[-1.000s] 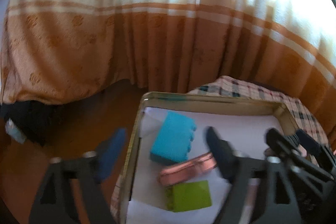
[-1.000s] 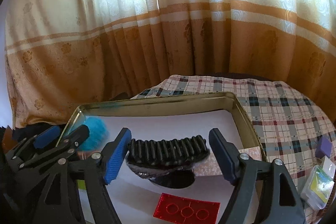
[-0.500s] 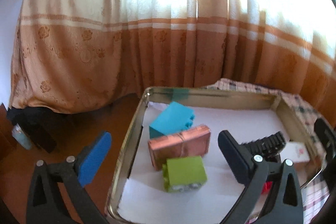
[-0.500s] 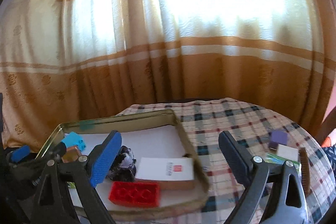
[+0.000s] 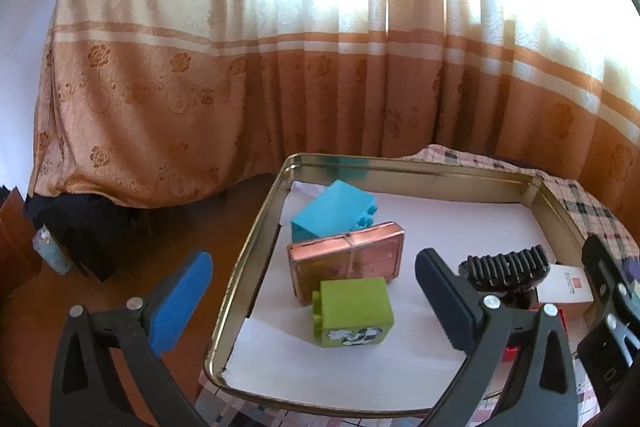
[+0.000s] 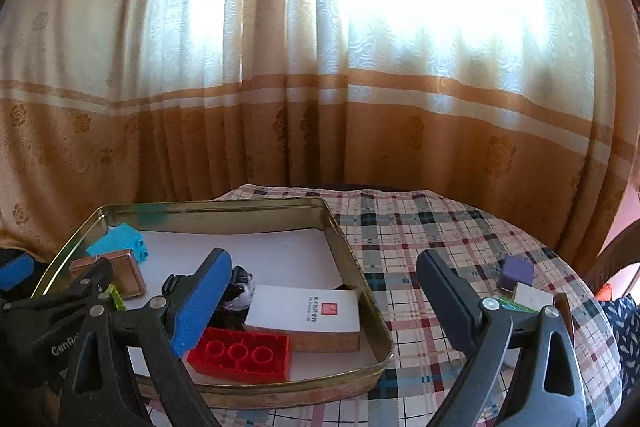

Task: Organize rigid objects
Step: 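Withdraw both grippers from the tin toward the card pack and comb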

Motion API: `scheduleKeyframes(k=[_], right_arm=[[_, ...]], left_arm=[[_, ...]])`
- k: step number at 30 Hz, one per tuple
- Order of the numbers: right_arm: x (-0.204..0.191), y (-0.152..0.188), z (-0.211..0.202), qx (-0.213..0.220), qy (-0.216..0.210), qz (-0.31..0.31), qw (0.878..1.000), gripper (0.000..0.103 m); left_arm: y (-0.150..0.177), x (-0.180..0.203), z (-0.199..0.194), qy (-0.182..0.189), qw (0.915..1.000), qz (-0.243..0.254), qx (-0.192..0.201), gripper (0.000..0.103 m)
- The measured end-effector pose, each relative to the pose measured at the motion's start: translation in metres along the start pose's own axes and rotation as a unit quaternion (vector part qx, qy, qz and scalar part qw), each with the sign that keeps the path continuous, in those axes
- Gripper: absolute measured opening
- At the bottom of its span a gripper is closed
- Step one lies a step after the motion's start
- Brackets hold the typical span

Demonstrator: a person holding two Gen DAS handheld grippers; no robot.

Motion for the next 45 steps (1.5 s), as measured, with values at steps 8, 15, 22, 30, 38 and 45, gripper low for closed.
scheduleKeyframes(k=[8,15,22,30,38,45], right_arm=[[0.003,0.001,0.004,-0.008,-0.013,0.011,1.0,0.095],[0.002,0.001,0.004,-0.011,-0.017,0.015,1.0,0.095],[0.005,0.002,0.004,-0.014,-0.018,0.02,1.0,0.095],[0.007,0.002,0.002,-0.013,-0.017,0.021,1.0,0.095],[0.011,0.002,-0.004,0.0,-0.015,0.024,1.0,0.095],[0.02,0.003,-0.016,0.017,0.008,0.019,1.0,0.095]], left_arm=[[0.001,0.003,-0.008,0.009,0.9998,0.003,0.017,0.103],[0.002,0.006,-0.015,0.005,0.9994,0.009,0.034,0.103],[0.001,0.001,-0.016,0.005,0.9992,0.0,0.04,0.103],[0.002,-0.001,-0.018,0.006,0.9989,-0.007,0.045,0.103],[0.003,0.002,-0.026,0.003,0.9983,-0.003,0.058,0.103],[0.007,0.002,-0.03,0.015,0.9989,-0.008,0.043,0.103]])
Point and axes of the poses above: each gripper's, at about its wrist camera, not at the fingertips, and z roughly the way its jaws point, x to its right, y to its underside, the point moved 1 cm from there along z, roughly the way its jaws point, and after that the axes turned 10 degrees about -y, right-handed, at the moved point
